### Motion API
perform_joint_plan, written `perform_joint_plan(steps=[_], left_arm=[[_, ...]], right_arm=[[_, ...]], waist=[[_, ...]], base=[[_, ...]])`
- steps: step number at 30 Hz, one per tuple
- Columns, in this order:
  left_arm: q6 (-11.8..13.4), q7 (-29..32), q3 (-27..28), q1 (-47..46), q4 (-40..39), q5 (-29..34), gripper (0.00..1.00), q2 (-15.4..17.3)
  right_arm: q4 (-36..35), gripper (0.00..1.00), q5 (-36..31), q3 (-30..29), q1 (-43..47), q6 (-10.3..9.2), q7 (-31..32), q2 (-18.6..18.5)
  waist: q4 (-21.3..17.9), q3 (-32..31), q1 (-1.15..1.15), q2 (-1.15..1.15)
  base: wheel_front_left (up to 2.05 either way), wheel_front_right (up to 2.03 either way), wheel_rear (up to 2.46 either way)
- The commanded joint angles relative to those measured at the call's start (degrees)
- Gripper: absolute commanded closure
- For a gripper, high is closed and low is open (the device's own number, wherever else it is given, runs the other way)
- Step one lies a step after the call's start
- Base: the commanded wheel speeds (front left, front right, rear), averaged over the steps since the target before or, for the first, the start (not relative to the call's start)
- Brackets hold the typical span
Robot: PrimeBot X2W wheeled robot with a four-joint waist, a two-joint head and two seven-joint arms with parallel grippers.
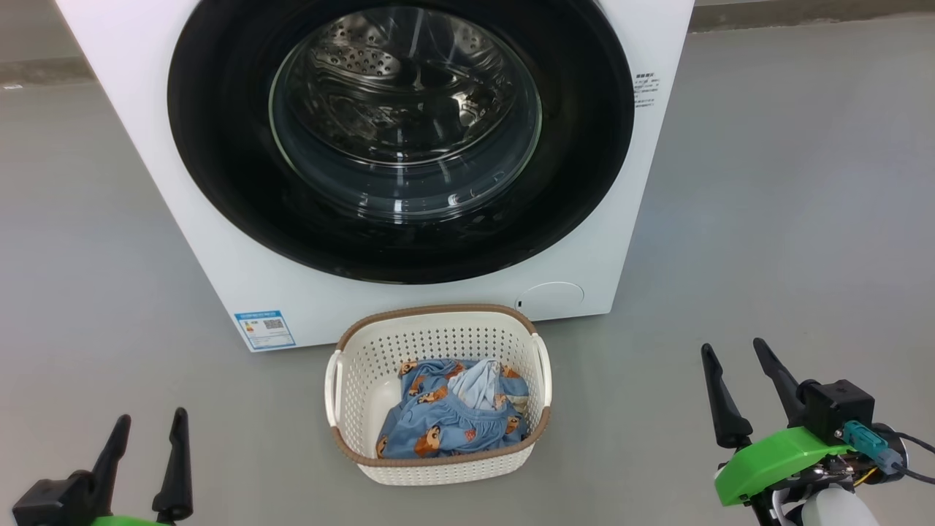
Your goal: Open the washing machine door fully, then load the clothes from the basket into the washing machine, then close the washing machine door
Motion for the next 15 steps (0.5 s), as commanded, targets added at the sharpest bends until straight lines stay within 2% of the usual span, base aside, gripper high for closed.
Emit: perform_joint_plan(steps=[1,15], left_arm=[[-0.18,-0.54,2.16,-2.67,-0.90,-0.06,0.00,1.21],[-0.18,-0.54,2.36,-3.27,-0.28,1.55,0.00,1.63]], right_arm=[[-1.47,0.00,-1.01,1.87,-2.46,0.09,-0.69,-0.05],[-1.92,0.00,-0.97,1.71,-2.20,0.09,-0.69,0.03]], waist=[[0.05,-0.06,0.00,0.00],[0.27,-0.15,0.00,0.00]], base=[[0.00,0.00,0.00],[0.05,0.05,-0.09]])
